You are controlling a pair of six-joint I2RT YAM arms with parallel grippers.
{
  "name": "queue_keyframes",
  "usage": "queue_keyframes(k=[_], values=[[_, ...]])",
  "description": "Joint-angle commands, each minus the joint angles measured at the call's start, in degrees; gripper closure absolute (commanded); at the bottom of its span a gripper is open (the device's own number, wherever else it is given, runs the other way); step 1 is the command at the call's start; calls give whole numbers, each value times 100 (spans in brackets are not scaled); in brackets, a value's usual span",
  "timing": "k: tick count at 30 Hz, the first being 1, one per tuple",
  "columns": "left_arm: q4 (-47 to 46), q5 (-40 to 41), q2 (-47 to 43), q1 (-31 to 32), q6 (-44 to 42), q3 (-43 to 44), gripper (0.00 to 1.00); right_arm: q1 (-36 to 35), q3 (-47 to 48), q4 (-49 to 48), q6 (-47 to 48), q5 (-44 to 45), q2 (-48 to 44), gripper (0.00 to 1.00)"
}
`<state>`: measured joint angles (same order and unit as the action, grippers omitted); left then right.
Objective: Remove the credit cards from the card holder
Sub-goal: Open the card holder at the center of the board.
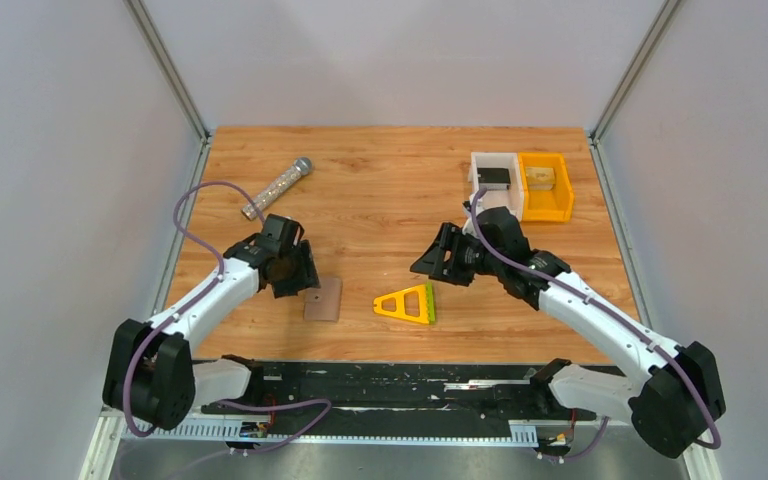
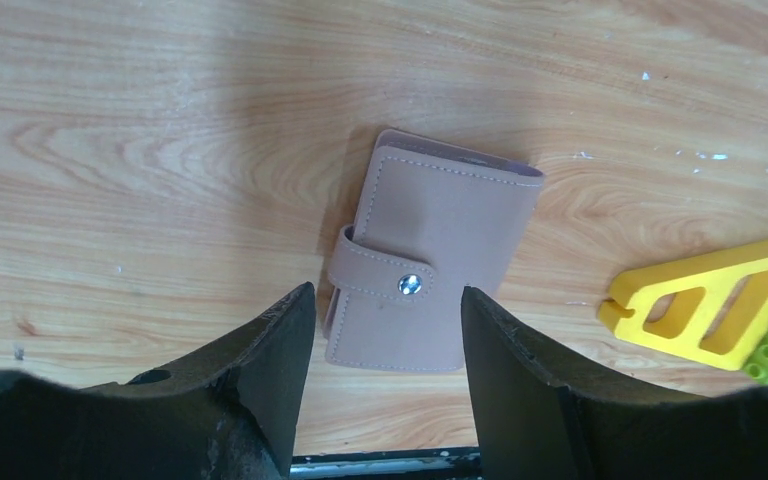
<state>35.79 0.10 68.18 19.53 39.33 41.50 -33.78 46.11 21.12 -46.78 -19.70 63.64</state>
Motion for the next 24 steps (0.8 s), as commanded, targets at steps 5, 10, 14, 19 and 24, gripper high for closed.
queue_keyframes(k=[5, 10, 14, 19, 24], values=[[-142, 48, 677, 278, -751, 392, 40, -305, 89, -924, -231, -98, 281, 47], [-241, 116, 1036, 549, -792, 413, 42, -442, 108, -1145, -312, -34, 587, 49], [-215, 255, 1323, 700, -808, 482, 47, -589, 171, -1381, -332, -24, 911, 50], [-154, 368, 1491, 860, -800, 525, 63, -781, 324, -1636, -324, -29, 1460, 51], [-189, 205, 1355, 951, -677, 460, 85, -963, 606, -1983, -287, -165, 2393, 47]])
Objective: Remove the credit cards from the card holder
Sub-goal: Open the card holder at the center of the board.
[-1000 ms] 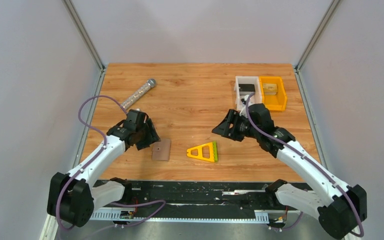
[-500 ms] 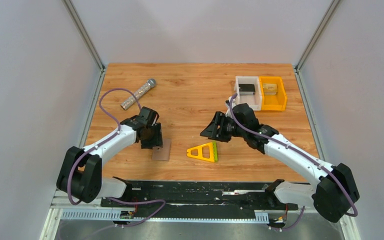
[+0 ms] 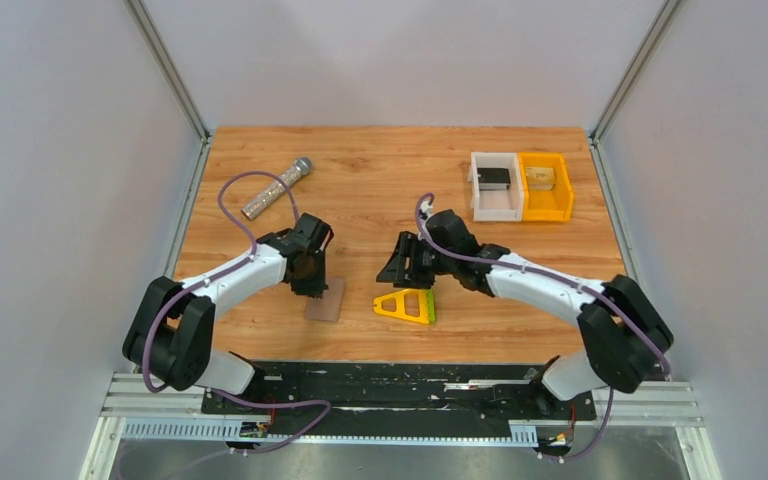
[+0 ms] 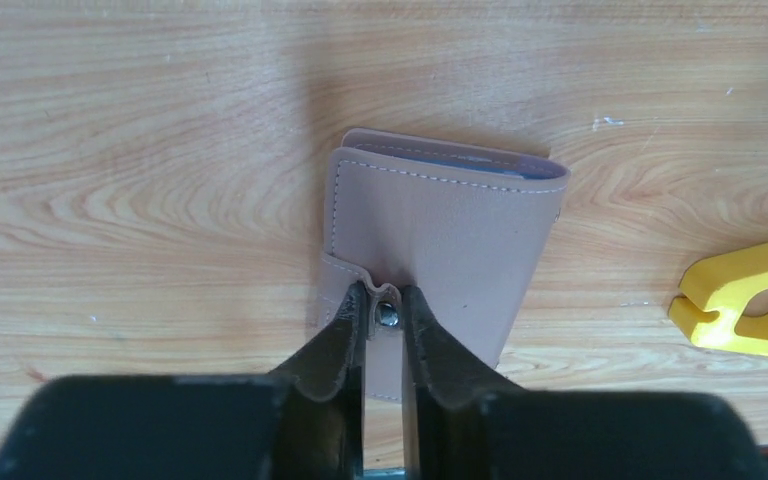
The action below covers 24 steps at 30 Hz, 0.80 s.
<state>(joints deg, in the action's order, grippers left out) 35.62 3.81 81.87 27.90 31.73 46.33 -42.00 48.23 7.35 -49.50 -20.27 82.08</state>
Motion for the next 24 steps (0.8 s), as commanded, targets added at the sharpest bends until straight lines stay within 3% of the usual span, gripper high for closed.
queue_keyframes(k=[1, 5, 11, 24], values=[[-200, -199, -57, 118, 95, -34, 91, -177, 492, -652, -16, -157, 758, 46], [-235, -343, -146, 119, 191, -65, 100, -337, 984, -684, -6, -352, 1547, 45], [-343, -721, -410, 119, 405, -223, 100, -584, 1560, -683, -69, -505, 2328, 42], [-610, -1217, -878, 119, 721, -471, 100, -652, 1585, -952, -263, -583, 2897, 45]])
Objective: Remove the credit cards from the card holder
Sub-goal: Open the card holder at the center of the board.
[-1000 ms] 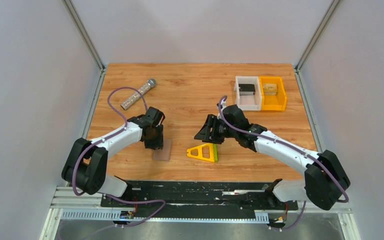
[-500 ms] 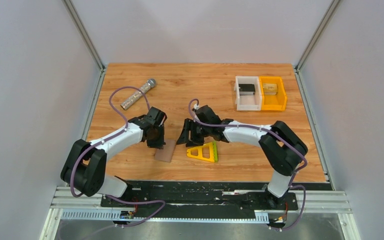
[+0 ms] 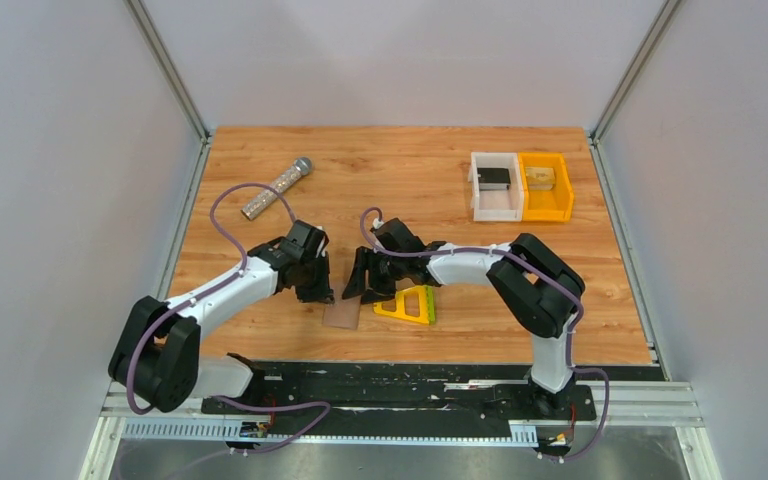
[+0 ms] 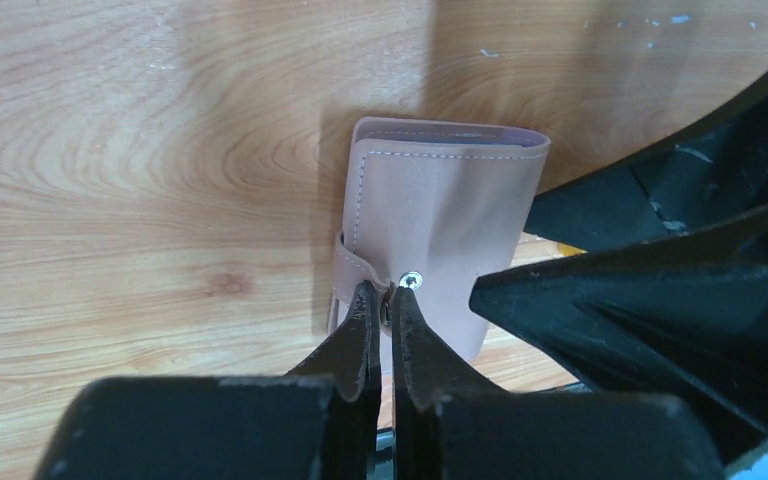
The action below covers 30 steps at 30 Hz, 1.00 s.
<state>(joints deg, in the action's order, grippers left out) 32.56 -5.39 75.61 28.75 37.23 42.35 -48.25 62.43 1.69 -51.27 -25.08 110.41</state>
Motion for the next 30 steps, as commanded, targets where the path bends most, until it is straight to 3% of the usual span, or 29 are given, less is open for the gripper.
queue_keyframes(k=[1, 6, 13, 18, 25, 30], values=[[-364, -356, -305, 34, 183, -84, 100, -27, 168, -389, -92, -102, 90, 45], [-432, -373, -516, 34, 230, -112, 100, -37, 154, -380, -80, -111, 223, 48], [-88, 37, -542, 14, 252, -13, 100, 31, 360, -194, 312, 160, 369, 72], [89, 93, -533, -267, 263, -20, 100, 148, 629, 362, 861, 530, 461, 81], [185, -152, -620, -951, 173, -191, 100, 251, 886, 682, 1473, 851, 502, 76], [-352, -990, -677, -1242, 328, -486, 100, 232, 1182, 983, 1450, 898, 388, 61]])
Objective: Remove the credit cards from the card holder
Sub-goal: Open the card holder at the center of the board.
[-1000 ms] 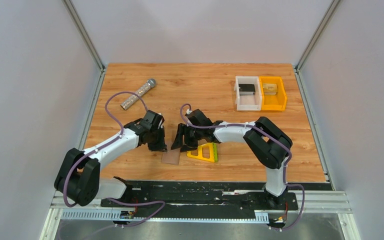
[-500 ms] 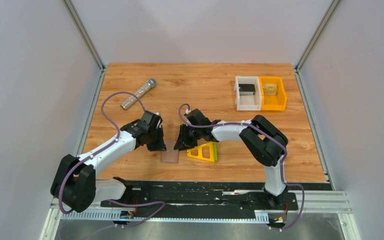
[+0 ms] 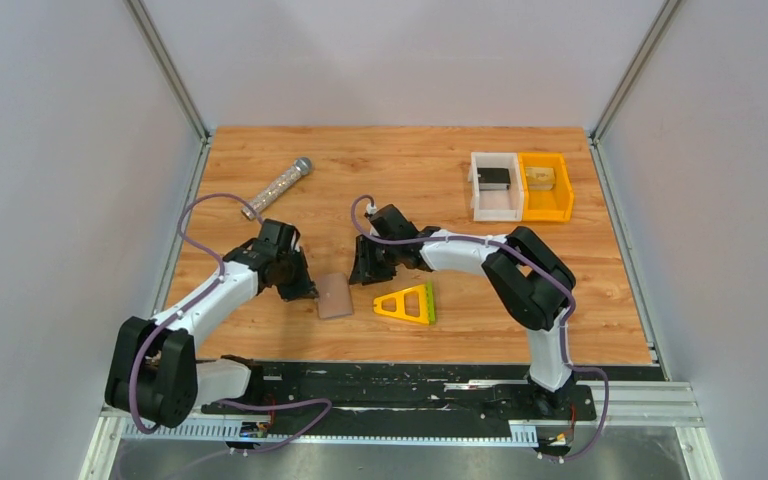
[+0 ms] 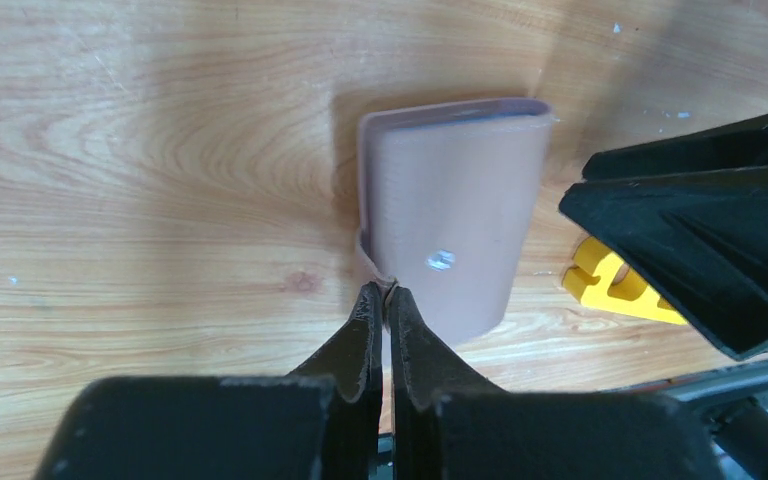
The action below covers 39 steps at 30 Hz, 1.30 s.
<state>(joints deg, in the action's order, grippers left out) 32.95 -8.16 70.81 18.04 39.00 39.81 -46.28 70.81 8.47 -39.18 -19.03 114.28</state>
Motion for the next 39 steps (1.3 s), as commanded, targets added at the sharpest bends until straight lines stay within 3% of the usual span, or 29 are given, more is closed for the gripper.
queue_keyframes(k=[1, 6, 9, 23, 39], values=[[-563, -818, -215, -179, 287, -341, 100, 22, 353, 334, 190, 339, -86, 57], [-846, -1168, -321, -198, 570, -551, 100, -77, 329, 355, -69, 403, -339, 40], [-923, -1241, -382, -212, 656, -588, 100, -225, 326, 365, -49, 477, -386, 34], [-749, -1068, -1012, -229, 805, -559, 100, -648, 247, 392, 558, 498, -624, 31], [-725, -981, -1104, -230, 883, -579, 100, -970, 252, 435, 482, 993, -595, 21]])
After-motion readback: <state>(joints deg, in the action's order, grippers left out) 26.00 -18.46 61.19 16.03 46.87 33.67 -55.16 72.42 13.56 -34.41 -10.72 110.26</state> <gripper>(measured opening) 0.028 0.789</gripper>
